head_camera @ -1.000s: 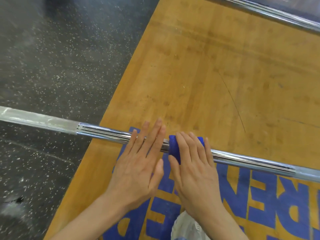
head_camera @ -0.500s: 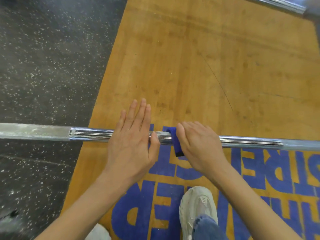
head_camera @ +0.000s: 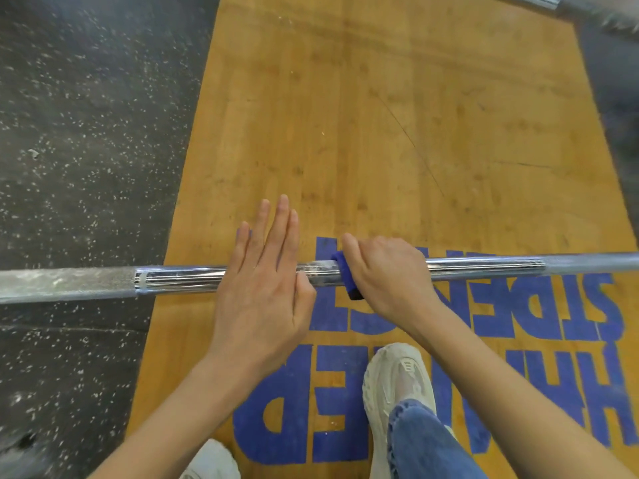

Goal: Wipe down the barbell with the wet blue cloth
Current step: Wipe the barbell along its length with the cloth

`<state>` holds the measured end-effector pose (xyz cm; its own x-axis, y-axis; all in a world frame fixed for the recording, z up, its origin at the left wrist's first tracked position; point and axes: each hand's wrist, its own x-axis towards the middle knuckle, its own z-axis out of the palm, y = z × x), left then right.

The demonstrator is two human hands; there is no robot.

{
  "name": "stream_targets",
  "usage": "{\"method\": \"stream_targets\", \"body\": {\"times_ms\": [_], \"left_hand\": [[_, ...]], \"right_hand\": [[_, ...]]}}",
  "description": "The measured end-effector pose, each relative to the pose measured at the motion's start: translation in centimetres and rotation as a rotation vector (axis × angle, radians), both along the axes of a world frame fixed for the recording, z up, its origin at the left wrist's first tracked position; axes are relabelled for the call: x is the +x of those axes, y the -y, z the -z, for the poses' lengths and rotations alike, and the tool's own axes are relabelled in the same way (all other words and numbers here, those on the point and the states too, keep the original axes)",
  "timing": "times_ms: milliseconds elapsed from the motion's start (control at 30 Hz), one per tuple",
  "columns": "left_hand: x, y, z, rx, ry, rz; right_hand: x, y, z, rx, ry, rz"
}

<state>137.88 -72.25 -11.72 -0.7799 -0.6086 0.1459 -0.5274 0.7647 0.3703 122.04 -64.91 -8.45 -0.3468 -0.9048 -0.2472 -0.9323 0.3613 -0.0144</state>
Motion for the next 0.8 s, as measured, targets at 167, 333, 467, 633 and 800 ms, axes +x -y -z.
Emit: {"method": "stream_targets", "body": {"times_ms": [167, 333, 467, 633, 800], "left_hand": [[4.2, 0.6, 0.1, 0.016, -0.047, 0.002], [4.6, 0.4, 0.7, -0.04, -0.001, -0.011], [4.7, 0.6, 0.8, -0.047, -0.007, -0.013], [4.4, 0.8, 1.0, -0.059, -0.035, -0.001], [4.4, 1.1, 0.9, -0.051, -0.039, -0.001]], "right_hand": [[2.8, -4.7, 3.1, -0.511, 0.007, 0.25], [4.3, -2.6, 3.7, -0.456, 0.049, 0.18], [5.4, -3.5, 3.4, -0.42, 0.044, 0.105], [5.5, -4.9, 4.1, -0.426, -0.007, 0.041], [5.0, -2.9, 3.8, -0.412, 0.025, 0.036]]}}
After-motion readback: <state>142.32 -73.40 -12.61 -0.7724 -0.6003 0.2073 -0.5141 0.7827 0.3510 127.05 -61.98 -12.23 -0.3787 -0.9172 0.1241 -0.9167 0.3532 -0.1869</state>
